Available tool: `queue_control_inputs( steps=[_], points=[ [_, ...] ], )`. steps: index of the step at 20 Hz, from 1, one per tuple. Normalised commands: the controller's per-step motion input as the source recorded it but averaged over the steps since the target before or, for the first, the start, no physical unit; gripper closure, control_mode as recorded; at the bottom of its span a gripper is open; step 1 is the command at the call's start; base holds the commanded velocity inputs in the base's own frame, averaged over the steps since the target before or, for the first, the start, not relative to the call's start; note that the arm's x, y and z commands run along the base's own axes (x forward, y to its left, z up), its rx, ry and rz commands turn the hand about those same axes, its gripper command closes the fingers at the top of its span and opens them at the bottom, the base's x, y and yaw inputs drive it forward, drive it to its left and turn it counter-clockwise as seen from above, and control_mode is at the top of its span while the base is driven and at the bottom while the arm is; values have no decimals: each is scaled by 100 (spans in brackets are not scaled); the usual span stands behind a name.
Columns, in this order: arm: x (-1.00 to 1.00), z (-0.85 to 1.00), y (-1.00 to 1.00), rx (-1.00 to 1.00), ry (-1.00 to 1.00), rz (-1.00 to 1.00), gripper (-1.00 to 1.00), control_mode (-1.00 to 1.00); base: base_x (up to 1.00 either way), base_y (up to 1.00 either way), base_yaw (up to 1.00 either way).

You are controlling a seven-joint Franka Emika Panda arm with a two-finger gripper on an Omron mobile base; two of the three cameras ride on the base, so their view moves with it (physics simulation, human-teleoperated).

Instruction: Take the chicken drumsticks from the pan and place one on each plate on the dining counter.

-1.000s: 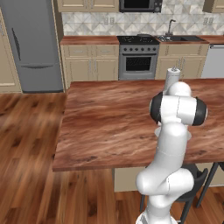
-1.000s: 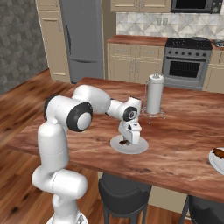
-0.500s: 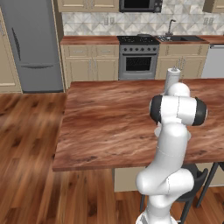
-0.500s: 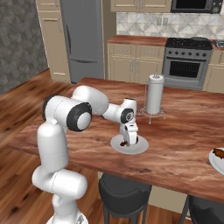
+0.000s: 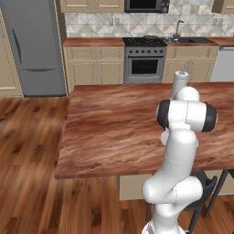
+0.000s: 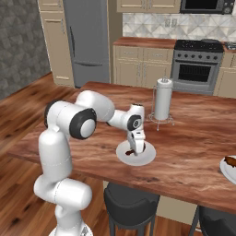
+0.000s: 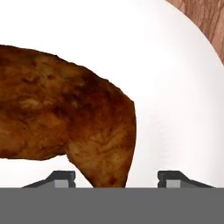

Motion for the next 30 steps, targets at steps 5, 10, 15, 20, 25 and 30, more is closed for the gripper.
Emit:
queue_control_inputs(
  steps=[5, 10, 15, 20, 25, 30],
  points=[
    [-20, 18, -8, 0, 0, 0, -100, -100, 0, 0, 0],
    [-31, 43, -1, -2, -2, 2, -100, -100, 0, 0, 0],
    [-60, 57, 8, -8, -2, 14, -100, -100, 0, 0, 0],
    [-96, 36, 28, -18, -6, 31, -100, -100, 0, 0, 0],
    [-95, 38, 34, -11, -3, 29, -100, -100, 0, 0, 0],
    [-94, 35, 40, -2, -9, 24, -100, -100, 0, 0, 0]
  ],
)
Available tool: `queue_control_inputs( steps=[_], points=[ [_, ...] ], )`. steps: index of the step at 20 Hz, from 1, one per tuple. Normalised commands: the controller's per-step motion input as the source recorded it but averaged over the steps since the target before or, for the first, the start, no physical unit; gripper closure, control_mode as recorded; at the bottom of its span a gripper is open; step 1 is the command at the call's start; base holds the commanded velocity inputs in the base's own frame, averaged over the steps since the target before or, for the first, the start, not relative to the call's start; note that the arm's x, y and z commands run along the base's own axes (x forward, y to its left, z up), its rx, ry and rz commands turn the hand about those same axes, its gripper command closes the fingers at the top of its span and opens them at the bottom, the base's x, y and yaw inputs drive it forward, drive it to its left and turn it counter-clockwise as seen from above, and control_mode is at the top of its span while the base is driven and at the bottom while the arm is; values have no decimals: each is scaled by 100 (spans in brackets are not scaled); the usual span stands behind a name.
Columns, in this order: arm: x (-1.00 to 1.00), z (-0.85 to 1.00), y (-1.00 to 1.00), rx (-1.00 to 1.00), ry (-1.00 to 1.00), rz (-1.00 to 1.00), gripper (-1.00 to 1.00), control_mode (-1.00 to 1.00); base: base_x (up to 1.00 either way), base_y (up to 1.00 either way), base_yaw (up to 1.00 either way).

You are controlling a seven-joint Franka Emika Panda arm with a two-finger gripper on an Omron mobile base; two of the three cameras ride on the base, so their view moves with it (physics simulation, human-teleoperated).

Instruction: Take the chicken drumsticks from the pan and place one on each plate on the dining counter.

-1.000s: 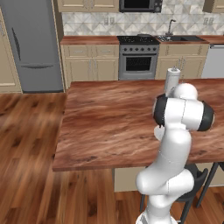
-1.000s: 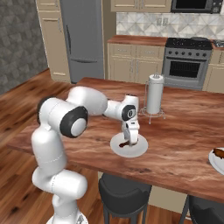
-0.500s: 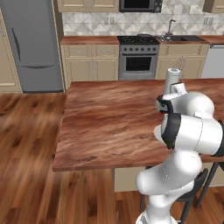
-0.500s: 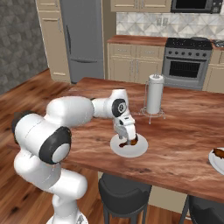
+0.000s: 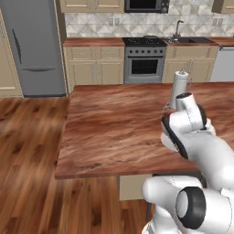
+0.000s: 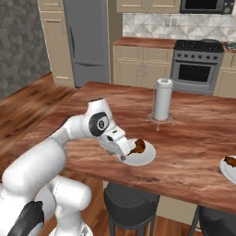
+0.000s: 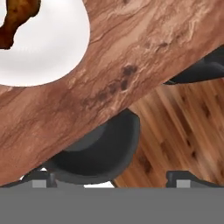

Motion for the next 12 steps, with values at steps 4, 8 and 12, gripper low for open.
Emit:
queue_control_inputs(
  steps=[4, 8, 12],
  points=[
    [-83, 42, 46, 0, -8, 17, -100, -100, 0, 0, 0],
    [-67, 42, 44, 0, -4, 19, -100, -100, 0, 0, 0],
    [-52, 50, 34, 0, -1, 18, -100, -100, 0, 0, 0]
  ],
)
